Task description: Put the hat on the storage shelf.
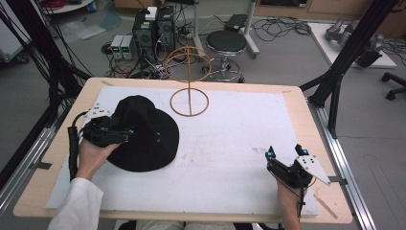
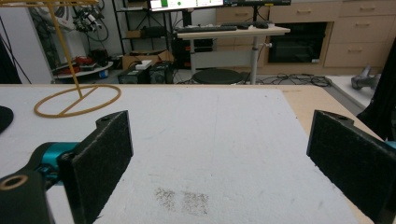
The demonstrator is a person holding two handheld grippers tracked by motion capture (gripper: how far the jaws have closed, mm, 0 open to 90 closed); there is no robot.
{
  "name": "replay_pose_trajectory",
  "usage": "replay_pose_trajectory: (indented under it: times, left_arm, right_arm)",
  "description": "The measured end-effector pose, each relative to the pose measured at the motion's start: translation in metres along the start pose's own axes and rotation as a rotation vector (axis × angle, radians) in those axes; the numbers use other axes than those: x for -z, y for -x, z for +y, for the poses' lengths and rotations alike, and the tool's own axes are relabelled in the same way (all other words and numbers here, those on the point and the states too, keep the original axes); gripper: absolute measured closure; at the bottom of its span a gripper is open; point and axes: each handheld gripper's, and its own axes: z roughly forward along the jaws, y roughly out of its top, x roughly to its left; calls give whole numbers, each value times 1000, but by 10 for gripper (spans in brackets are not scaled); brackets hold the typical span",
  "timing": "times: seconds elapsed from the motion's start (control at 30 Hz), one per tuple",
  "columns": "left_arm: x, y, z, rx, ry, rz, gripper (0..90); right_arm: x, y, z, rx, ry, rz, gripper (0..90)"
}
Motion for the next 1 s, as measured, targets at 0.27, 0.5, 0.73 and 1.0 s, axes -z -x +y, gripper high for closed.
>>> replay_pose_trajectory:
  times: [0.27,0.5,0.73,1.0]
  left_arm:
    - [-11,-3,-3,12,-57,6,312]
    - [-18,1,-10,9,-78,23,684]
    - [-19,-2,-13,20,-87,7,861]
    - [-16,-1,-16,23,-48,14,863]
  right_arm:
    - [-1,2,0,-18,-8,3,60]
    - [-2,2,-1,-20,-24,0,60]
    - [-3,-1,-1,10,-25,-1,60]
    - [-3,-1,-1,19,-22,5,60]
